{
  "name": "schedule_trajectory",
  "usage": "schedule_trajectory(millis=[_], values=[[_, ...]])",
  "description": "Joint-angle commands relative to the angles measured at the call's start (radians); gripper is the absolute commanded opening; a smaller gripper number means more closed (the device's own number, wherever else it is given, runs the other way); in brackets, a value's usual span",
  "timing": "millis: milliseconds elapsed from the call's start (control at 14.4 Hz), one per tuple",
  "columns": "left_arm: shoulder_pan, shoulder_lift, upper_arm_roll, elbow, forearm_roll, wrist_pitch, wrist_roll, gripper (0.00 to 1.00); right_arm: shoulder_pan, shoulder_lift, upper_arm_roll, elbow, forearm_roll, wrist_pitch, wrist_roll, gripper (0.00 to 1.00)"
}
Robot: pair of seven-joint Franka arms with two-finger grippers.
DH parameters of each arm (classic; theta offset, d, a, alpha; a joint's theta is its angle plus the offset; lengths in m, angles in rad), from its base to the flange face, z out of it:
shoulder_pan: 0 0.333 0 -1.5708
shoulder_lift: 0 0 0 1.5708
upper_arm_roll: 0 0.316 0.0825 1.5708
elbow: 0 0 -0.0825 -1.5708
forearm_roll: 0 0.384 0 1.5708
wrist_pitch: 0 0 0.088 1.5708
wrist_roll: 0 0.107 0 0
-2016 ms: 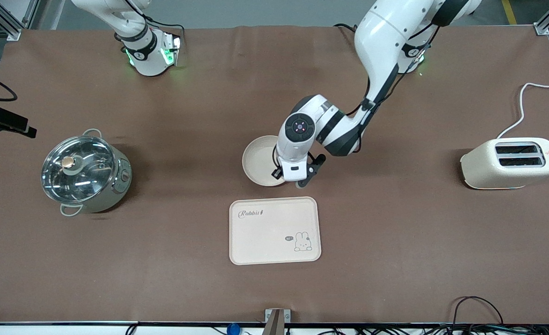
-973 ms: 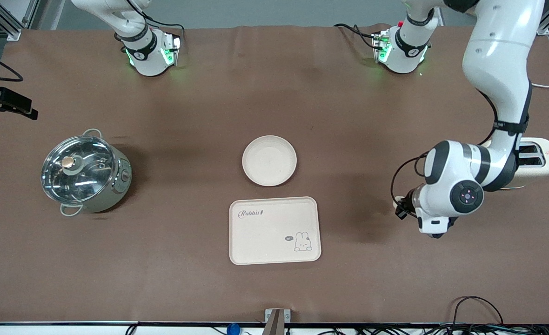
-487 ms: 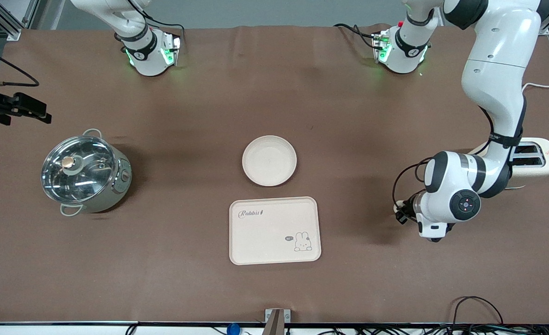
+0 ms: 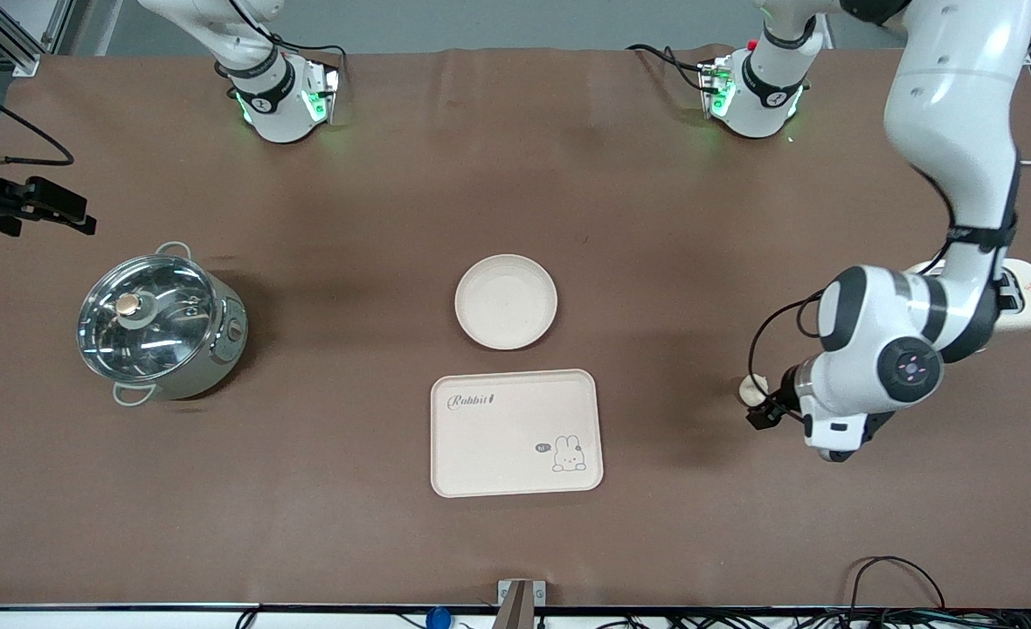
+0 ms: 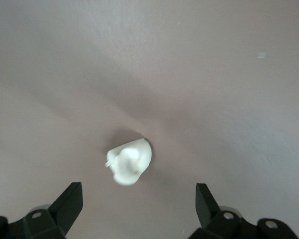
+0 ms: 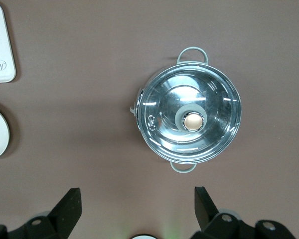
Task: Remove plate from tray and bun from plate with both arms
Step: 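Lift the bun with the left gripper and carry it toward the toaster, then lower the bun beside the toaster, open the left gripper, withdraw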
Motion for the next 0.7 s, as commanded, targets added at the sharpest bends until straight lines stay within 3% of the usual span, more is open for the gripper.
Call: schedule_trajectory(millis=[0,278,626], values=[[0.004,-0.146,-0.006,-0.032,0.009,-0.085,0.154,1.0,-0.019,-0.03,0.026,-0.014,-0.021,0.005,0.024,1.0],[0.031,-0.313,-0.005,-0.029,0.006,-0.159,0.414,1.0,0.029,-0.03,-0.063,-0.008,-0.018,0.005,0.009,1.0],[0.033,-0.462,-0.006,0.04,0.004,-0.384,0.488,1.0,0.033,-0.032,-0.057,0.009,-0.014,-0.061,0.023,1.0]])
